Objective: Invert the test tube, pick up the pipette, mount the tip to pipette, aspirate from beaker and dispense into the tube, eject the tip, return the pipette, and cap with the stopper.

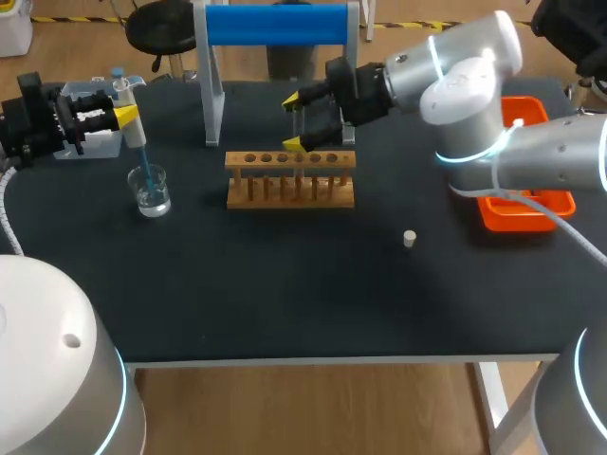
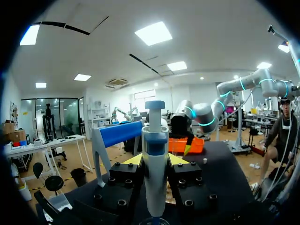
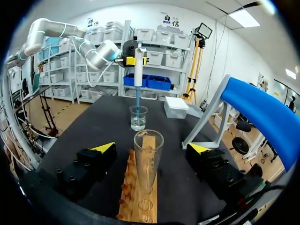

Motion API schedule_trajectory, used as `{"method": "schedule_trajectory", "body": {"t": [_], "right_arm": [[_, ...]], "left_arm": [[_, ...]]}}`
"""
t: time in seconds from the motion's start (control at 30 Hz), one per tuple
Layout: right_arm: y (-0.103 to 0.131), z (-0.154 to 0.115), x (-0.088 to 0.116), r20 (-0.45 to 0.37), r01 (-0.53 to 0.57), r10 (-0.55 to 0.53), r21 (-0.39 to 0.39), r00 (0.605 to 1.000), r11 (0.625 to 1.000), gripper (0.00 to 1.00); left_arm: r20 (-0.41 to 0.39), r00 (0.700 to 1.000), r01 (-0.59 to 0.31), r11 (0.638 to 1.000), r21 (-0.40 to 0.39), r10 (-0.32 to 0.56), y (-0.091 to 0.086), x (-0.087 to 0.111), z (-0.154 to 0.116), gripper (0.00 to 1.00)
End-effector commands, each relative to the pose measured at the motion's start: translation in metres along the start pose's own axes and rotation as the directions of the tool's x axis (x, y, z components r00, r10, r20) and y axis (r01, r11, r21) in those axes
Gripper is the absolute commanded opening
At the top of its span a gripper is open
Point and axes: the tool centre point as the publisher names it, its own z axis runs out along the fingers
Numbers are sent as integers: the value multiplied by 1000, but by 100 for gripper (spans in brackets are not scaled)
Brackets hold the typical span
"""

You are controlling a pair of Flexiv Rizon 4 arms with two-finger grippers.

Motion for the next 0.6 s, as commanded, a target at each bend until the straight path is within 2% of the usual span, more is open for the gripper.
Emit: {"method": "schedule_trajectory", "body": {"t": [0.03, 0.6], "right_arm": [[0, 2, 2, 6, -1, 1, 9, 1000, 1000, 100], [-9, 11, -1, 20, -1, 0, 40, 1000, 999, 100]], "left_arm": [[-1, 1000, -1, 1000, 0, 1, 0, 1, -1, 0], [-1, 1000, -1, 1000, 0, 1, 0, 1, -1, 0]]}}
